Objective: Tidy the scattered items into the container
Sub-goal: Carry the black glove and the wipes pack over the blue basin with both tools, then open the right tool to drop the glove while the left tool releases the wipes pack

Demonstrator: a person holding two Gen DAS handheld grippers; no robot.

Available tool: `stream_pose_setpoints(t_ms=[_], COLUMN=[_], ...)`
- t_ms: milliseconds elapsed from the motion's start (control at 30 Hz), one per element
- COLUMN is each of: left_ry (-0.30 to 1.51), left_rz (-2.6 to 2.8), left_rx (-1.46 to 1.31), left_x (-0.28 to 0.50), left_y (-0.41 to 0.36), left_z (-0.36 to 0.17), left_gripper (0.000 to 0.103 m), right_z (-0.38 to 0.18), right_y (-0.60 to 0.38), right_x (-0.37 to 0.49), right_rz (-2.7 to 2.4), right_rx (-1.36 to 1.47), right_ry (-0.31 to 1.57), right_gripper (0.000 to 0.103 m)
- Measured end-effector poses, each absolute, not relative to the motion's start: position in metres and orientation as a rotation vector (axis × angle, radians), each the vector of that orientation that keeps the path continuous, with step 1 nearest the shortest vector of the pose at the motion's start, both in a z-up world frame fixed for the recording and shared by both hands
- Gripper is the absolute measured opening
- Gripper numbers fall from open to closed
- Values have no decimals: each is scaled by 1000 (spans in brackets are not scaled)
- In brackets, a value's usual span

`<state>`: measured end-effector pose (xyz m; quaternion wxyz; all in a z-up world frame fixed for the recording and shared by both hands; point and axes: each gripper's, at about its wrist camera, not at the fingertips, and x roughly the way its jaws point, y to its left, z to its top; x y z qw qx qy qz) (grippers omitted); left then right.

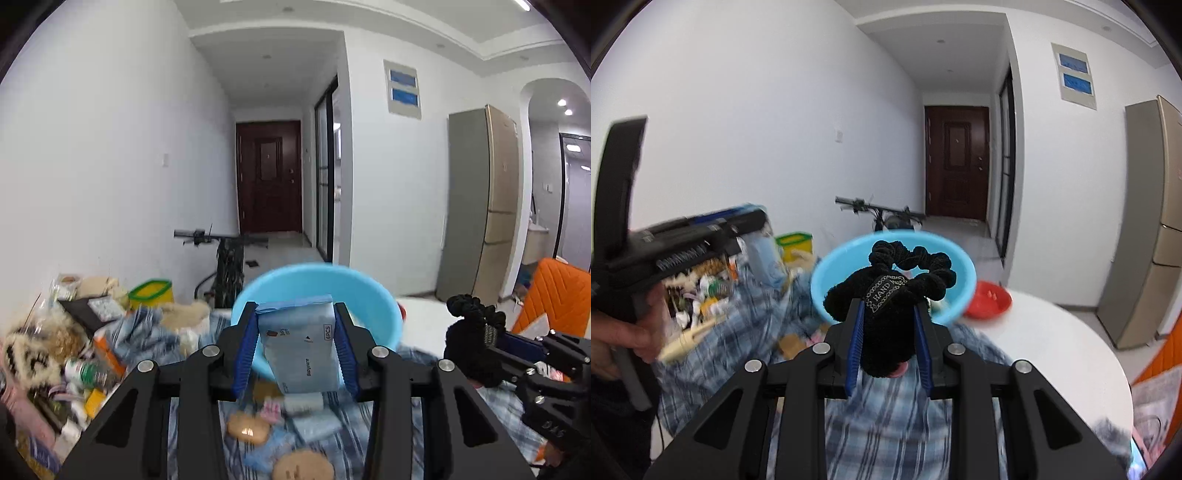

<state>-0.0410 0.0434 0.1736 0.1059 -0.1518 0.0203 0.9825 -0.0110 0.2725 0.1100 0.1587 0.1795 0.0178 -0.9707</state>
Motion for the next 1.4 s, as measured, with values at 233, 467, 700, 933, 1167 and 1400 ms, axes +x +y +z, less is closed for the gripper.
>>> stream_pose_setpoints(t_ms=[233,467,700,933,1167,1400], left_ry=[-44,-23,-41,-57,84,148], left_rz=[2824,2854,2847,2822,2677,2680], left_rx=[-501,-498,-507,-556,-1110,-1181], left_x=[-151,-250,-278,-291,-337,-345], left_y=[47,60,61,60,75,69], left_z=[168,170,174,172,155,157], left_gripper=[41,41,41,41,41,41], right_z=[137,129,136,137,119,120], right_y=[267,268,267,261,254,266], right_x=[-102,-200,-233,-239,-301,-315], right_rz=[-2813,-2811,-2824,-2810,-2651,-2599], right_rx=[446,544,531,542,1120,1210], right_ry=[68,-11,-24,29,78,34], right_gripper=[24,24,24,24,24,24])
